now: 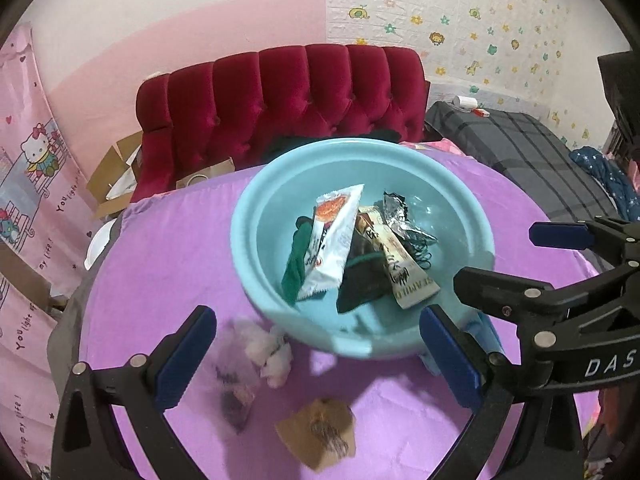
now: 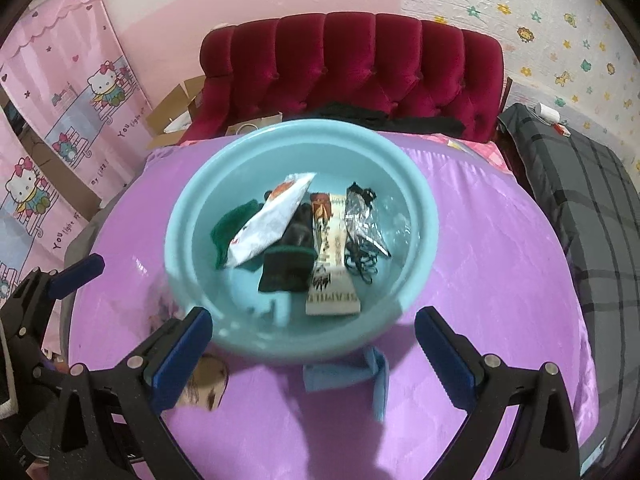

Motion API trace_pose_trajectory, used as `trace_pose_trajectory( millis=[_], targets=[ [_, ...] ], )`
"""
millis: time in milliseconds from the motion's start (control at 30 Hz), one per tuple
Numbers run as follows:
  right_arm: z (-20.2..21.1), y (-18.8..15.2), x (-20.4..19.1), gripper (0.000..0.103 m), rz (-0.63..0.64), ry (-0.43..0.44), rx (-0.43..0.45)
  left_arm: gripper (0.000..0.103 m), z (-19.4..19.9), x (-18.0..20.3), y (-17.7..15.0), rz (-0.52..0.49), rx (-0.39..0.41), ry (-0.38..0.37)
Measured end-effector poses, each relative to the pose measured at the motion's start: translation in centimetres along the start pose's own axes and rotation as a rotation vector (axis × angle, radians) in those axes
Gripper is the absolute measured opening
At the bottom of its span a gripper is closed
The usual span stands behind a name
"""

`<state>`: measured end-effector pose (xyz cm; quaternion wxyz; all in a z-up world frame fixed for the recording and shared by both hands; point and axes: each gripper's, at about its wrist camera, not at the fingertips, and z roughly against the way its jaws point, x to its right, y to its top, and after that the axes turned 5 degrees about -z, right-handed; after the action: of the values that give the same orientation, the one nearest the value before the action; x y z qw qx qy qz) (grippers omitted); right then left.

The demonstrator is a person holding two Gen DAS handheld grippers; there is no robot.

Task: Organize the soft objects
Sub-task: 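Withdraw both tools from the basin toward the beige hat and blue cloth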

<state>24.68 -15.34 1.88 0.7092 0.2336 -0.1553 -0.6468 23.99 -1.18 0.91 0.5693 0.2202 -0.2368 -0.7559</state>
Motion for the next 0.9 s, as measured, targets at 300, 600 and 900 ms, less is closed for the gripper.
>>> trace_pose_trajectory(
  millis=[300, 600, 900],
  targets=[
    [2.6, -3.2, 0.2, 0.103, 0.019, 0.006, 0.007, 0.103, 3.0, 0.7, -3.1, 0.007, 0.016, 0.019],
    [3.1, -7.5, 0.4, 0.103, 0.016, -0.004, 0.015, 0.103, 4.5, 1.2, -6.9, 0.024, 0.028, 0.032],
    [2.8, -11.4, 0.8, 0.103, 0.015, -0.017, 0.032, 0.103, 4.1, 1.9, -11.0, 0.04, 0.0, 0.031]
  ],
)
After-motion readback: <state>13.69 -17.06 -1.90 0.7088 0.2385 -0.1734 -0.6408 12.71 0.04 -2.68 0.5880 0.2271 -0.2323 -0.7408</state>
